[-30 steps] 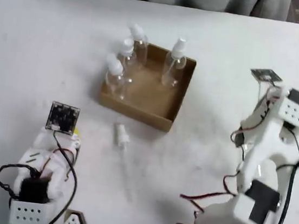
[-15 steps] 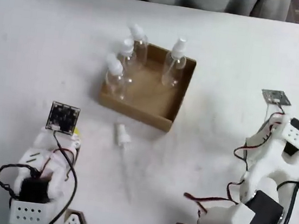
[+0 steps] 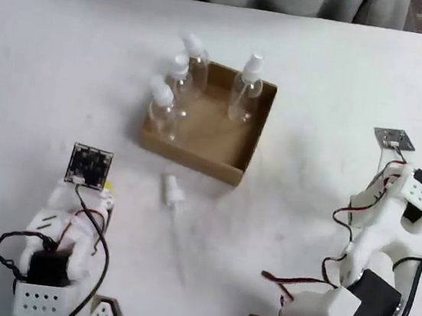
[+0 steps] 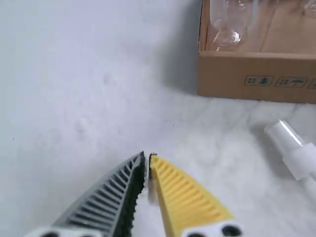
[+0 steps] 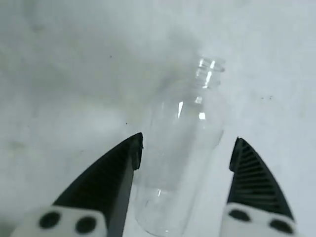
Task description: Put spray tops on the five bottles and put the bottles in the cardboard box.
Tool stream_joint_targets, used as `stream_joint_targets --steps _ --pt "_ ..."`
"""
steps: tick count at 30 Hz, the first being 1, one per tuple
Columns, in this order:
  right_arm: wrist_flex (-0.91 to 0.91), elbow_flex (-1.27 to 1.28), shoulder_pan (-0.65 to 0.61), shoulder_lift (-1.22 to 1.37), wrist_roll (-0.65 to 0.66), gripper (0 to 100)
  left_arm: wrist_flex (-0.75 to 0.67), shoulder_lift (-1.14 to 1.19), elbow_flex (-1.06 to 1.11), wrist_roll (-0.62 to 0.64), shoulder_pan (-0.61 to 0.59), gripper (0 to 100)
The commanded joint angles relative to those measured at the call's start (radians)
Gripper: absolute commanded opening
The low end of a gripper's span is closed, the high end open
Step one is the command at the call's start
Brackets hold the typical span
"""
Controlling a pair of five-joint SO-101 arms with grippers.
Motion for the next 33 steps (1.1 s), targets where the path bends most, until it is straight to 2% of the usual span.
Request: stream_joint_targets --steps 1,8,18,27,31,33 --pt "0.062 -0.015 0.031 -0.085 -0.005 23.4 0.014 -0.005 -0.003 -0.009 -0.007 3" --pt "0.110 0.000 0.035 -0.237 -0.129 23.5 0.014 -0.005 -0.003 -0.009 -0.007 3" --pt "0.101 -0.034 -0.050 -0.147 -0.264 23.4 0.014 -0.005 -0.003 -0.009 -0.007 3" --pt "0.070 -0.109 -0.024 -0.005 -0.279 23.1 0.014 -0.005 -0.003 -0.009 -0.007 3" --pt "0.022 -0.107 -0.018 0.004 -0.278 16.9 0.014 -0.005 -0.003 -0.009 -0.007 3" --pt "0.016 -0.107 -0.018 0.004 -0.269 17.0 0.014 -0.005 -0.003 -0.009 -0.007 3"
